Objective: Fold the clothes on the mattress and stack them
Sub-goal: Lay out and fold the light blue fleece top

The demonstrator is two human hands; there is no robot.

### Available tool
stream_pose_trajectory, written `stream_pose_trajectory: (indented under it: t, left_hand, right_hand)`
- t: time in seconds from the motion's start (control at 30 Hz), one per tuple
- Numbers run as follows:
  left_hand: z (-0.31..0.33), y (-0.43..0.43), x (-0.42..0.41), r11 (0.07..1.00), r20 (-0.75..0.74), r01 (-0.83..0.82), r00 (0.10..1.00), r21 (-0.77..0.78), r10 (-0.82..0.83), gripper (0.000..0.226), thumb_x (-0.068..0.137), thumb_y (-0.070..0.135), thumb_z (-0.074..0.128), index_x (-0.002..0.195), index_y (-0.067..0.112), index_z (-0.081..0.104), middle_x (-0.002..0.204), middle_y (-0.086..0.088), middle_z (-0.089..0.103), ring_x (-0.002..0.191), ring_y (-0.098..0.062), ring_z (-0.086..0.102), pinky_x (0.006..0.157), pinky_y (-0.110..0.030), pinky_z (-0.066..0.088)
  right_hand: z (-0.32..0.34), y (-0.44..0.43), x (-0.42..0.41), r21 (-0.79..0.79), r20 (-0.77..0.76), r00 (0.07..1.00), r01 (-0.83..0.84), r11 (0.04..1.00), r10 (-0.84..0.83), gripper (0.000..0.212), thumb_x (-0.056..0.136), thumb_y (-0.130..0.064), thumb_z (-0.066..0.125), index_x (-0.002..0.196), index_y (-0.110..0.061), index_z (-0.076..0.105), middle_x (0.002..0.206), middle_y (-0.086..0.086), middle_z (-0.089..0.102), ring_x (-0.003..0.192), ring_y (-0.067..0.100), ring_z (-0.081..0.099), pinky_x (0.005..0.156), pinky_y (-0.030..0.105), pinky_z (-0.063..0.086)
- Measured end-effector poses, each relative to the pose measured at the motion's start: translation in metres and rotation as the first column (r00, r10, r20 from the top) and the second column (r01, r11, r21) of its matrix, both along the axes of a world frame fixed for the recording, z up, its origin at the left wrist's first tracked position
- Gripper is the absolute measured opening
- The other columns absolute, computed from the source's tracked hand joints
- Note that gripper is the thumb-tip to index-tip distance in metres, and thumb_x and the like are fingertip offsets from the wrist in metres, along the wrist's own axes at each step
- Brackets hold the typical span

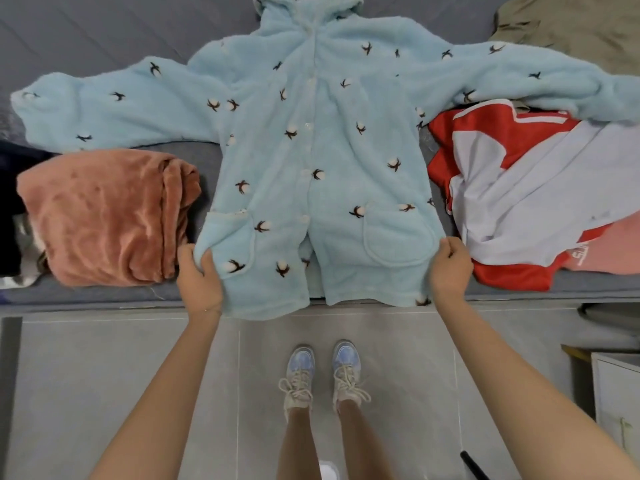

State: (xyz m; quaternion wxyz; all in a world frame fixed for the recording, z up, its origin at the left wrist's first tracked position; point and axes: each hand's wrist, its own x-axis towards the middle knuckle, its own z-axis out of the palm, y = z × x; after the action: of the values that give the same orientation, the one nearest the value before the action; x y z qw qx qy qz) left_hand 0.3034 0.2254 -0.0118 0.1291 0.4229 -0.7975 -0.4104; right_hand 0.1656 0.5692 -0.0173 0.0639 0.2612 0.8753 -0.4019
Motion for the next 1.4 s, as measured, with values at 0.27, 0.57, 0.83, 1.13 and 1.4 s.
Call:
stream_pose_trajectory:
  t: [0.27,0.57,0.83,1.13,1.4]
  left_hand:
    - [-0.027,-0.004,0.017,0.971,0.255,-0.065,0.967,0.231,0.004,0.037,0.105,0.028,0.036,0.121,-0.002,0.05,0.117,-0.019,0.056,0.111,-0.028,0.052,0.083,-0.027,0.031]
    - [-0.036,0.021,0.049,0.839,0.243,-0.193,0.967,0.508,0.076,0.045,0.104,0.04,0.03,0.125,0.011,0.059,0.121,-0.005,0.058,0.108,-0.016,0.052,0.09,-0.029,0.038]
    - [-0.033,0.015,0.039,0.618,0.223,-0.214,0.973,0.756,0.065,0.021,0.102,0.028,0.043,0.092,0.02,0.059,0.097,0.0,0.061,0.1,-0.019,0.054,0.094,-0.035,0.042]
    - [-0.013,-0.008,0.053,0.914,-0.077,-0.149,0.979,0.378,0.191,0.022,0.098,0.02,0.054,0.081,0.027,0.041,0.08,0.009,0.041,0.065,0.006,0.04,0.063,-0.014,0.038]
    - [-0.017,-0.009,0.049,0.913,0.084,-0.088,0.995,0.399,0.059,0.026,0.09,0.01,0.066,0.104,0.01,0.044,0.094,-0.001,0.05,0.085,-0.017,0.049,0.076,-0.034,0.044]
  right_hand:
    - [-0.011,-0.002,0.018,0.069,0.17,0.968,-0.201,0.977,0.187,0.038,0.097,-0.035,0.055,0.124,-0.007,0.06,0.121,0.011,0.058,0.119,0.032,0.052,0.094,0.038,0.042]
    - [-0.015,-0.027,0.054,0.32,0.123,0.869,-0.493,0.809,0.48,0.085,0.077,-0.036,0.082,0.145,-0.006,0.042,0.146,0.025,0.037,0.138,0.039,0.031,0.112,0.047,0.026]
    - [-0.023,-0.052,0.061,0.34,0.33,0.76,-0.65,0.68,0.56,0.073,0.088,-0.052,0.064,0.149,-0.023,0.036,0.162,0.008,0.016,0.151,0.029,0.001,0.12,0.048,-0.002]
    - [-0.023,-0.067,0.061,0.189,0.444,0.707,-0.674,0.714,0.55,0.082,0.089,-0.052,0.062,0.155,-0.026,0.02,0.163,0.009,0.008,0.15,0.029,0.004,0.118,0.054,0.017]
    - [-0.017,-0.1,0.058,0.204,0.326,0.723,-0.682,0.702,0.609,0.073,0.089,-0.054,0.061,0.15,-0.028,0.032,0.16,0.009,0.019,0.148,0.027,0.014,0.119,0.05,0.013]
